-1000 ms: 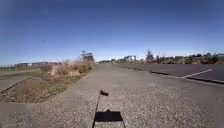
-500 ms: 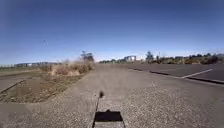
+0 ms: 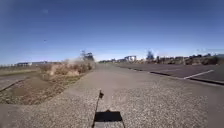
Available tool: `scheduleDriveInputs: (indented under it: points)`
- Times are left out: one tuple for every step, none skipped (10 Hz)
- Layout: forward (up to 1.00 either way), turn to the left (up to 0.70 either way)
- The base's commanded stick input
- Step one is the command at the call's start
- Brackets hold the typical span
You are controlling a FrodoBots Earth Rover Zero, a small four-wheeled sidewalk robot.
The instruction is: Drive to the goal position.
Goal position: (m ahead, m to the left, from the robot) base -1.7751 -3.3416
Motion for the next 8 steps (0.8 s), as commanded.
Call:
scheduleDriveInputs:
  points:
    - [0.00,0.00]
    - [0.00,-0.44]
    - [0.00,-0.57]
    - [0.00,-0.70]
    - [0.00,-0.70]
    - [0.00,-0.70]
    - [0.00,-0.70]
    - [0.00,-0.70]
